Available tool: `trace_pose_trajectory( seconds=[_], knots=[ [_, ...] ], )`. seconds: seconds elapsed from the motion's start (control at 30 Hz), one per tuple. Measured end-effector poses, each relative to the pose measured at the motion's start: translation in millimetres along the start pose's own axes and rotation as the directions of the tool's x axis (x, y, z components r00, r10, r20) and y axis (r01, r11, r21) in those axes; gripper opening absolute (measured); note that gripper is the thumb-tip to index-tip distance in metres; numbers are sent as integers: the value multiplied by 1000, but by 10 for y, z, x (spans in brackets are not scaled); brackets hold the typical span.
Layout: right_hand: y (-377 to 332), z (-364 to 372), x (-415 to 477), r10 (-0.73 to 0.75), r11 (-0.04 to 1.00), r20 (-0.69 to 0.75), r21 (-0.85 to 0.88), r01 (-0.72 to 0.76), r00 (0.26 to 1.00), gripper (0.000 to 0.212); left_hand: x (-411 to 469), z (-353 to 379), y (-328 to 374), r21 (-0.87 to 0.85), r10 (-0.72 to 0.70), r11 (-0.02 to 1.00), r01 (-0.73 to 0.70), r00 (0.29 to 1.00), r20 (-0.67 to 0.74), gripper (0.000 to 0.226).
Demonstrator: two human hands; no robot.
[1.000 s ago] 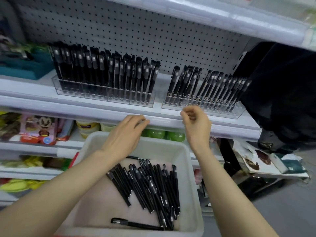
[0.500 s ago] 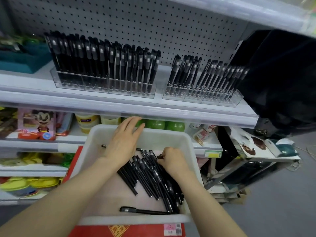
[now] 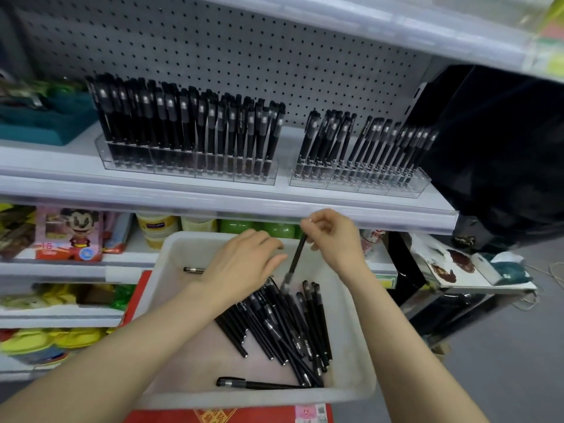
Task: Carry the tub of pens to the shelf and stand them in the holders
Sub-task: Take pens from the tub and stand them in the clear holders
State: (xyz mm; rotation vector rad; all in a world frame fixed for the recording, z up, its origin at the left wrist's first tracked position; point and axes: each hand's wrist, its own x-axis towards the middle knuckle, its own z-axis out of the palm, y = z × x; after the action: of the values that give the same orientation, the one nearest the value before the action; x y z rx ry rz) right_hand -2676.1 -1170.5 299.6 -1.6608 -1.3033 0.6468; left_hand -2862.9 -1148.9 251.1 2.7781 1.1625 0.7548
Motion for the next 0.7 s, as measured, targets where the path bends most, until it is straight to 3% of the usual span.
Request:
trace_pose_trajectory(
  seconds=[0.1, 0.2, 0.23, 0.3, 0.37, 0.4, 0.5, 0.6, 0.7],
  knots=[
    [-171, -127, 61, 37, 973, -135, 229, -5, 990, 12, 109, 16, 96, -39, -27, 999, 31, 996, 80, 40],
    [-187, -219, 109, 80, 947, -189, 321, -15, 979, 8, 203, -28, 147, -83, -74, 994, 75, 997, 19, 19],
    [-162, -245, 118, 55, 963, -205, 270, 3, 977, 5, 231, -47, 148, -80, -89, 993, 89, 996, 4, 16],
    [-94, -305, 130, -145, 988, -216, -78, 131, 965, 8, 294, -87, 143, -43, -90, 995, 90, 996, -10, 17],
    [-41, -328, 146, -418, 836, -96, -431, 340, 903, 11, 379, -132, 146, 27, -64, 998, 64, 998, -17, 20],
    [-35, -331, 160, -496, 750, -16, -512, 419, 868, 10, 430, -163, 152, 61, -53, 997, 54, 998, -14, 21],
    [-39, -320, 207, -585, 591, 168, -581, 559, 793, 12, 598, -242, 158, 136, -17, 991, 18, 1000, -6, 18],
    [-58, -398, 279, -557, 616, 191, -558, 556, 808, 13, 774, -294, 170, 159, 30, 987, -24, 999, -35, 25],
    [-91, -579, 389, -518, 663, 129, -563, 493, 845, 12, 953, -355, 190, 68, -18, 997, 27, 991, -133, 57]
  ],
)
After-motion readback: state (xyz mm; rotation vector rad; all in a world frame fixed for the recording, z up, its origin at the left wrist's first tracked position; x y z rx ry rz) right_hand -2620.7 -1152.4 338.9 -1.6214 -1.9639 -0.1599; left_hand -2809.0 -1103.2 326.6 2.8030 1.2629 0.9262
